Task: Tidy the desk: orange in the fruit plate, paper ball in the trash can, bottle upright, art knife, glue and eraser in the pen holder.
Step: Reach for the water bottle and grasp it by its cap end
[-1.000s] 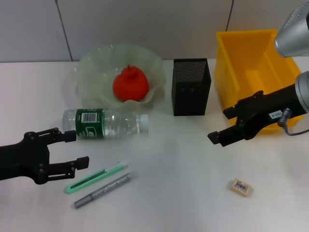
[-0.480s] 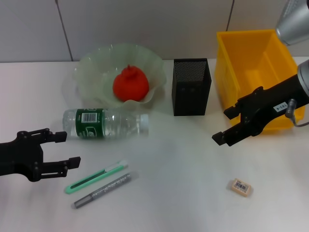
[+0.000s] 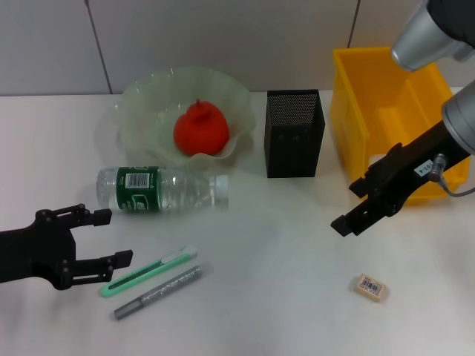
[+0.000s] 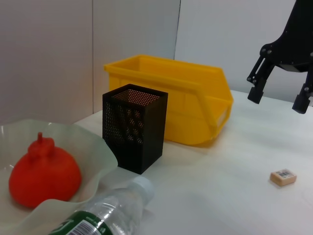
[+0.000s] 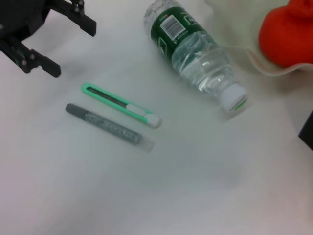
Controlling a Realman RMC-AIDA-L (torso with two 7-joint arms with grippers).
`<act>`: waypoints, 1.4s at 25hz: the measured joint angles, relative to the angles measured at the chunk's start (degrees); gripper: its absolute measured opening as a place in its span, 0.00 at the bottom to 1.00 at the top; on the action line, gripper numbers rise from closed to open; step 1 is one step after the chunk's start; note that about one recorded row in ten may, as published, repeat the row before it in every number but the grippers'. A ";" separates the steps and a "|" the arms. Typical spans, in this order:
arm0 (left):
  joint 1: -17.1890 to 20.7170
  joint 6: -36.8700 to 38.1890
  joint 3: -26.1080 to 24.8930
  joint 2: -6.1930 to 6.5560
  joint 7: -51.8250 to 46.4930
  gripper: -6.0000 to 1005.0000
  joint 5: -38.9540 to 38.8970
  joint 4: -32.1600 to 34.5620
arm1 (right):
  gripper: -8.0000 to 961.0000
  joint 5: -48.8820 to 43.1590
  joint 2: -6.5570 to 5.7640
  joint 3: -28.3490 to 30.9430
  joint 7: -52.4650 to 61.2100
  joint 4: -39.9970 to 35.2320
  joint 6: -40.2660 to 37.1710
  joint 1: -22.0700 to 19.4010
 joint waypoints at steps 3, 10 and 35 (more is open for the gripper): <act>-0.03 -0.19 0.27 -0.06 -0.10 0.80 0.10 -0.18 | 0.85 -0.02 0.40 0.14 0.26 -0.05 -0.25 0.14; -0.71 0.07 0.44 0.37 -1.26 0.80 0.35 0.74 | 0.84 -0.07 0.60 0.26 0.09 2.65 -0.07 -0.35; -10.19 -15.12 22.34 -0.77 -3.18 0.80 1.01 7.95 | 0.84 9.69 1.94 12.67 -16.17 1.42 -1.16 -13.09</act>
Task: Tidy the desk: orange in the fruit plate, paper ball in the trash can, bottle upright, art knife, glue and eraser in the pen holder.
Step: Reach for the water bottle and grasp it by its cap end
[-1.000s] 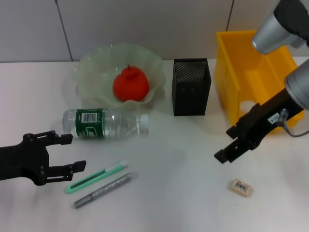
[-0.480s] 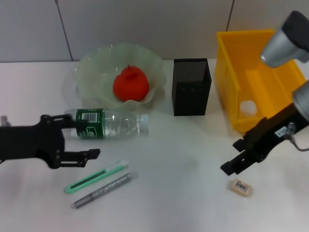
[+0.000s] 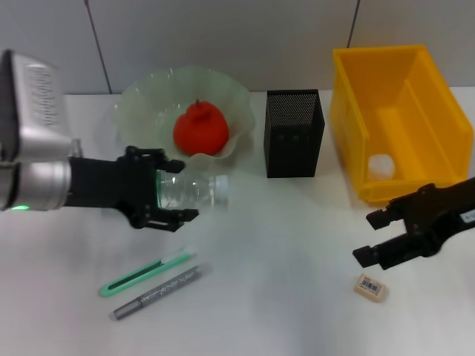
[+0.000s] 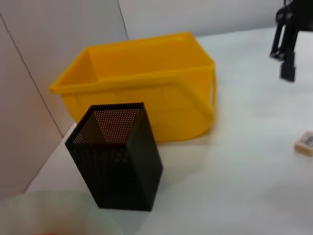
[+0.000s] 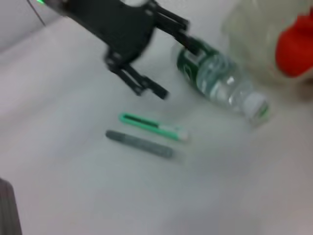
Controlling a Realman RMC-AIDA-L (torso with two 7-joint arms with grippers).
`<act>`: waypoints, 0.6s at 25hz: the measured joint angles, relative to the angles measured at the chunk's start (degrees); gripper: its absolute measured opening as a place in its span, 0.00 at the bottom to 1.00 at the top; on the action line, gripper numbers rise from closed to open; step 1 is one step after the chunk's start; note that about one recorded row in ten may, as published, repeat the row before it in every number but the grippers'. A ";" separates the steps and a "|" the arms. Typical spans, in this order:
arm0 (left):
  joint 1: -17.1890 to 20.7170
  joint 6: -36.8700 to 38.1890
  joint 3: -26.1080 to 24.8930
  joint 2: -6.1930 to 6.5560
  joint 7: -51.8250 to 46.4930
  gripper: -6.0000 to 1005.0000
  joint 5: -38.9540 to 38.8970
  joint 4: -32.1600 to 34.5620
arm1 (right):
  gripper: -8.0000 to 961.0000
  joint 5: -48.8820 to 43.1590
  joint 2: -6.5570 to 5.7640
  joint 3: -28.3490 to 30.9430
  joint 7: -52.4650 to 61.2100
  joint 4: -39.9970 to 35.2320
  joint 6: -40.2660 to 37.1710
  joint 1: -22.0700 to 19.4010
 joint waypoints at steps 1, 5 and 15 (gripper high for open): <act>-0.36 -1.54 1.56 -0.07 -0.31 0.80 -0.21 0.15 | 0.84 1.01 -0.06 0.86 -1.98 -0.04 -0.05 -0.95; -1.13 -6.09 6.87 -0.20 -1.62 0.80 -1.37 1.72 | 0.84 2.16 -0.04 3.93 -8.62 0.25 -0.05 -3.55; -1.95 -16.12 22.52 -0.14 -5.37 0.80 -0.08 5.65 | 0.84 3.32 -0.07 13.20 -11.89 1.28 -0.30 -6.41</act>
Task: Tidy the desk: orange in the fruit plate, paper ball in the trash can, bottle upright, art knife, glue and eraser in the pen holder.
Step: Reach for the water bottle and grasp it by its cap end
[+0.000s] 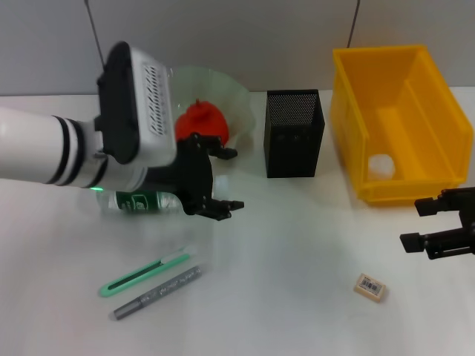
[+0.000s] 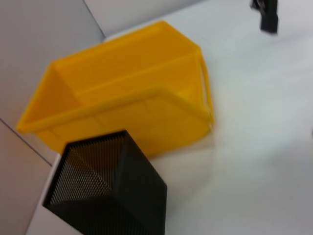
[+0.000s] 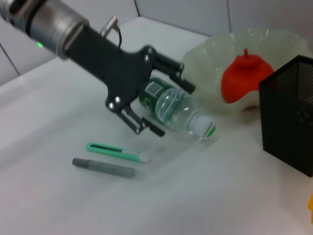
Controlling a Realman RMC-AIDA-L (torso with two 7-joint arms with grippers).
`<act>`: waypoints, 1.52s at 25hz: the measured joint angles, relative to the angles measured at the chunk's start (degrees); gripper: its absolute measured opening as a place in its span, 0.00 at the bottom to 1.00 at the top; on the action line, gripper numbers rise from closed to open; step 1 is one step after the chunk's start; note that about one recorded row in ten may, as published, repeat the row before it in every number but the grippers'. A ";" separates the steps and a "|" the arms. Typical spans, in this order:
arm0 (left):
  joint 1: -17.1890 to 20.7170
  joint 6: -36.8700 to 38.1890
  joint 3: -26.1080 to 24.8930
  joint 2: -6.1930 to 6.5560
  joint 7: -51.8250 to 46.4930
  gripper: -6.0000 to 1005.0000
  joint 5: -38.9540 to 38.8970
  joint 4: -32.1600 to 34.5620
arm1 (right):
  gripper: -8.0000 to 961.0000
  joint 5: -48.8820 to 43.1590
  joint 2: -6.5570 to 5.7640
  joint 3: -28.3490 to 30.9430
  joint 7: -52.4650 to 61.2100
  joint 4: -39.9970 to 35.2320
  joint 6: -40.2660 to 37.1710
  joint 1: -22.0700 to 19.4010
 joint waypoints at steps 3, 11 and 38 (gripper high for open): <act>-1.03 -3.06 3.22 0.01 -1.66 0.80 2.79 -1.21 | 0.84 0.20 -0.06 0.24 0.33 -0.29 -0.18 -0.15; -3.82 -9.43 5.95 -0.29 -2.08 0.80 5.52 -7.19 | 0.84 0.23 0.12 -0.27 0.72 0.17 -0.30 0.54; -6.91 -23.80 12.87 -0.42 -1.77 0.73 7.26 -16.58 | 0.84 0.96 0.33 -0.37 1.22 3.44 0.75 3.80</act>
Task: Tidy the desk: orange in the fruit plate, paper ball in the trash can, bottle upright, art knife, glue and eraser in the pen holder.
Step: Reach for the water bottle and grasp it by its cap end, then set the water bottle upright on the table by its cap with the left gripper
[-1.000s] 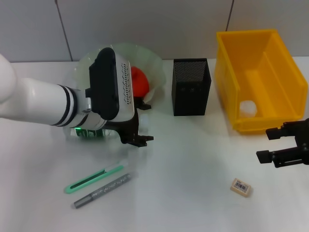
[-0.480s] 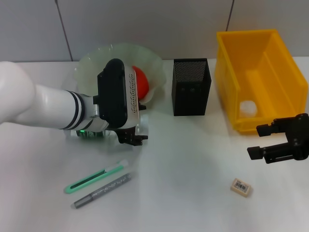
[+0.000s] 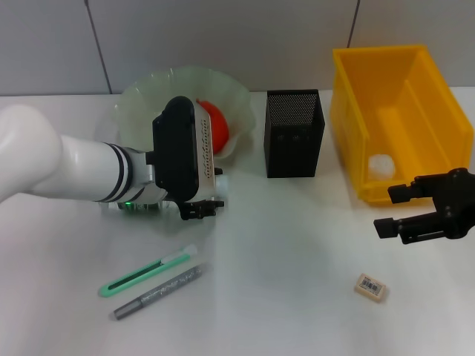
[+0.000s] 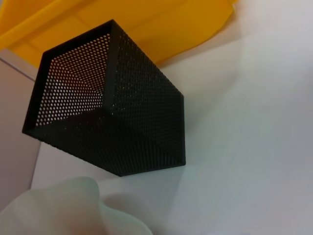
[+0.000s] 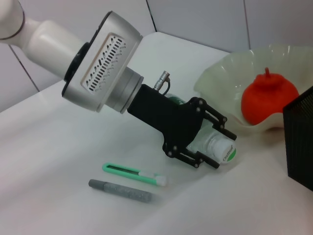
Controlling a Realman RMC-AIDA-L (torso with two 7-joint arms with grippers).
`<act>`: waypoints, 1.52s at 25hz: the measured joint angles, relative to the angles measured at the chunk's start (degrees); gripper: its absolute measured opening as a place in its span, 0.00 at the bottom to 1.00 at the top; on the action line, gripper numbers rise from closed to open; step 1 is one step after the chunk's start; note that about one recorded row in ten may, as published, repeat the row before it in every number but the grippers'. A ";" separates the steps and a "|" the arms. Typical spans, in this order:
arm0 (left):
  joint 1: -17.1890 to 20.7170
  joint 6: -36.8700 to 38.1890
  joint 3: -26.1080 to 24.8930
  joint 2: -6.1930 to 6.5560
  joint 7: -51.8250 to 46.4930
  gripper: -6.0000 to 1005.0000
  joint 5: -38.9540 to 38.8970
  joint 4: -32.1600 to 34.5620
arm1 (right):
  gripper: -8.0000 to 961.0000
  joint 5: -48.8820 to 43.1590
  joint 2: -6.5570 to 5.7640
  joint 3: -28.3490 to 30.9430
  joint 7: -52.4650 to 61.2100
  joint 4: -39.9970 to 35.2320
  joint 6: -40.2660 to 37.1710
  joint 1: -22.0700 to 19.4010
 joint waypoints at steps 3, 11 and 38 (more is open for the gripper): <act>0.18 -1.78 1.47 -0.01 -0.12 0.49 -0.04 -0.13 | 0.84 0.08 0.00 0.00 0.02 0.10 0.04 0.28; 1.78 -4.82 2.70 0.01 -0.03 0.45 -1.88 0.93 | 0.84 0.13 -0.14 0.00 0.44 0.16 -0.15 0.42; 28.85 15.56 -16.61 0.76 -7.32 0.50 -26.29 31.02 | 0.84 4.01 -0.18 -0.19 -1.96 1.35 -0.04 1.65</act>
